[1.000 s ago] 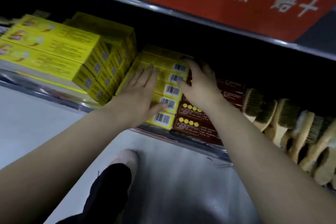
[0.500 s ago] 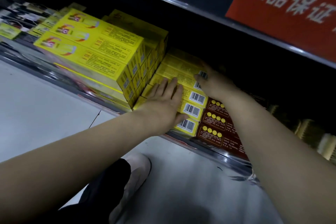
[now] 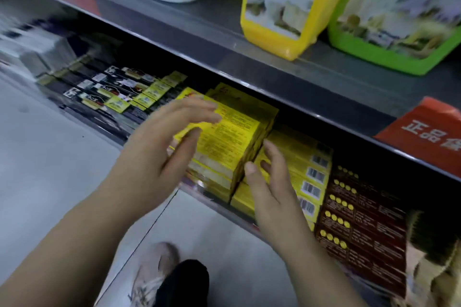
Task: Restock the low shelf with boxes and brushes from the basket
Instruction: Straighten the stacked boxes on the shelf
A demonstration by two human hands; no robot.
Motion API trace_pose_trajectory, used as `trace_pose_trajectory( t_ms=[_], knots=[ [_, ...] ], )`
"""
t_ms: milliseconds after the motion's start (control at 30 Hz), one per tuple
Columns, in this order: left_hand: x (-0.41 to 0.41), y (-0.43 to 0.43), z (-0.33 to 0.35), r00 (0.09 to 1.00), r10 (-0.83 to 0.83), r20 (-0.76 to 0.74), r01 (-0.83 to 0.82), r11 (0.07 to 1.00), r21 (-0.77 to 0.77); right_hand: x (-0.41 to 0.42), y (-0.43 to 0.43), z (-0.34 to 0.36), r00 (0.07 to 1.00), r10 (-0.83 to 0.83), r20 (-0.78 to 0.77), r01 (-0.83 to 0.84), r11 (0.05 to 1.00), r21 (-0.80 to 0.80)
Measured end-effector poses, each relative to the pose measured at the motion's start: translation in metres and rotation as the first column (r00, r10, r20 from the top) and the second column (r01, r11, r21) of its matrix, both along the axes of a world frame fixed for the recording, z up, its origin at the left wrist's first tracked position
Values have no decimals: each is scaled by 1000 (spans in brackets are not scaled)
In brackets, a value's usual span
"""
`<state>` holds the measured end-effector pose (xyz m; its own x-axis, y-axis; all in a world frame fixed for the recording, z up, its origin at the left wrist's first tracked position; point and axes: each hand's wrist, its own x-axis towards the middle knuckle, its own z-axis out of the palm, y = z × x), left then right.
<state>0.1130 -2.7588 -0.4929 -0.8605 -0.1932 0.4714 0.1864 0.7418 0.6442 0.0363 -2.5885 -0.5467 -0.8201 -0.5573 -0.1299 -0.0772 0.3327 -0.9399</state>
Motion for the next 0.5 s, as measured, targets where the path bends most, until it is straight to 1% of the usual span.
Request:
trace_pose_trajectory(
  t_ms=[33, 100, 133, 167, 200, 333, 500],
  knots=[
    [1, -12, -8, 995, 95, 4, -95, 995, 38, 3, -7, 2, 1000, 5, 2, -5, 1000, -16],
    [-2, -31, -25, 969, 223, 110, -240, 953, 183, 6, -18, 6, 1000, -7, -13, 6, 1000, -5],
    [-6, -38, -33, 954, 232, 190, -279, 920, 276, 7, -22, 8, 1000, -16, -13, 16, 1000, 14],
    [-10, -45, -40, 942, 217, 256, -298, 893, 338, 7, -24, 9, 1000, -24, -9, 24, 999, 32],
    [-15, -50, -44, 932, 198, 303, -303, 884, 357, 8, -26, 10, 1000, -31, -5, 31, 998, 48],
    [-33, -62, -43, 904, 160, 397, -291, 910, 296, 11, -29, 11, 998, -38, 40, 35, 996, 80],
    [-36, -62, -36, 879, 152, 452, -279, 932, 230, 12, -32, 11, 997, -46, 63, 42, 997, 68]
  ],
)
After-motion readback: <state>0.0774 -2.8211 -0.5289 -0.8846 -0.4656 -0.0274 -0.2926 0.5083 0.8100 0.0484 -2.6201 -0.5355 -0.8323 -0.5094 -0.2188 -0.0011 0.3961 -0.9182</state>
